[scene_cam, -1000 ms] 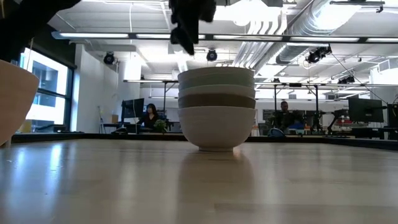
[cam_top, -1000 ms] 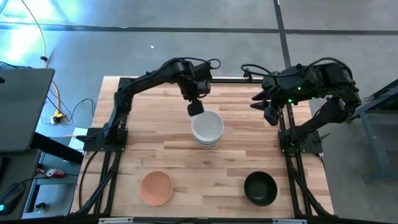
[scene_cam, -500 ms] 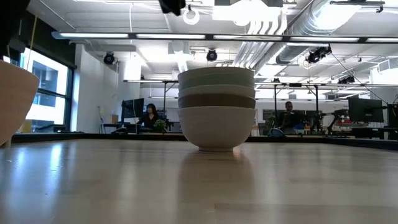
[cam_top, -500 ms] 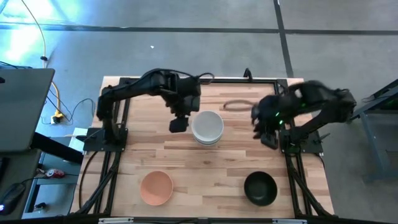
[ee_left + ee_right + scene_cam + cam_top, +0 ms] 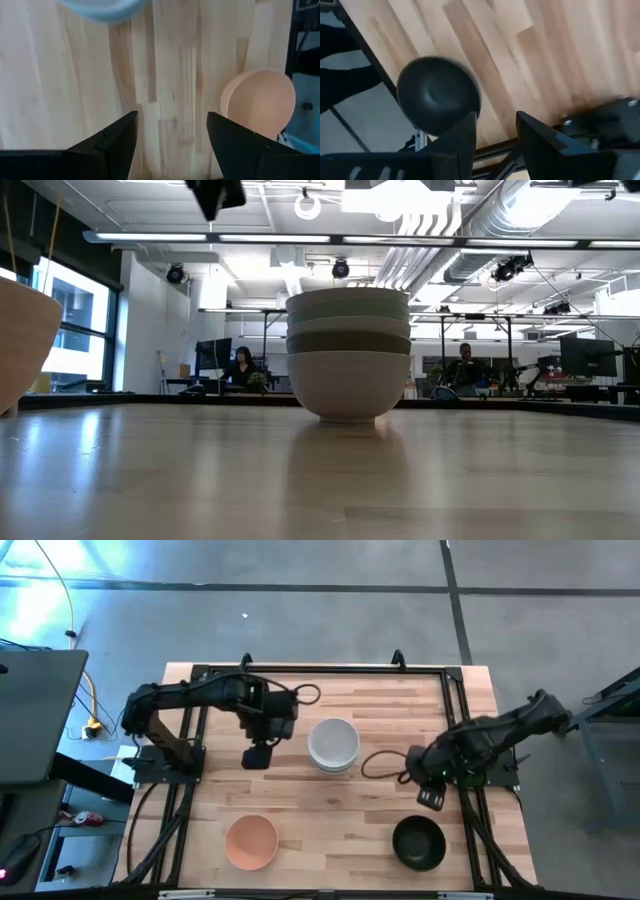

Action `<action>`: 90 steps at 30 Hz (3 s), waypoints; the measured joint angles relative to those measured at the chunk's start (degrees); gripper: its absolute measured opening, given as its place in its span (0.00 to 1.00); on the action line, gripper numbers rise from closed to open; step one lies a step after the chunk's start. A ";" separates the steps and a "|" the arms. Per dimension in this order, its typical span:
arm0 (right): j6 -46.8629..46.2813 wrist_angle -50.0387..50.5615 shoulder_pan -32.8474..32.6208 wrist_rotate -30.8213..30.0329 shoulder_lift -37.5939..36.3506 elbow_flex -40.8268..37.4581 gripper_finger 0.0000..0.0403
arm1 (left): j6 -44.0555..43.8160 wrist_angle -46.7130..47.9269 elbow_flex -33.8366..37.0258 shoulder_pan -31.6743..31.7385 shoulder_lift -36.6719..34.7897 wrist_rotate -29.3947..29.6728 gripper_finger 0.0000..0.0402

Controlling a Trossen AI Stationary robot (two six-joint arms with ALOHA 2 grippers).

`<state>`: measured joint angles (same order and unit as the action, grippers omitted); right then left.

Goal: Nest bowls inside each other
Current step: Stack the black bowl on the white bowl

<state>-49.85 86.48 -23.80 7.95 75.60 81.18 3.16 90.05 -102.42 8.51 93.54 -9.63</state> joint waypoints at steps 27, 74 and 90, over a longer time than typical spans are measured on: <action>-28.73 -17.75 -22.11 -3.29 0.21 -18.82 0.32 | -2.54 -9.72 16.63 0.09 -12.29 -0.56 0.56; -38.37 -32.62 -23.07 -1.27 4.09 -30.72 0.32 | -7.14 -11.05 16.63 0.09 -12.26 -2.34 0.56; -39.46 -32.36 -23.07 -1.03 7.04 -30.74 0.13 | -8.11 -11.16 16.63 0.09 -12.26 -2.23 0.56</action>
<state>-89.32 54.12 -46.87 6.92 82.64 50.43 -4.95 78.89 -85.80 8.60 81.28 -11.86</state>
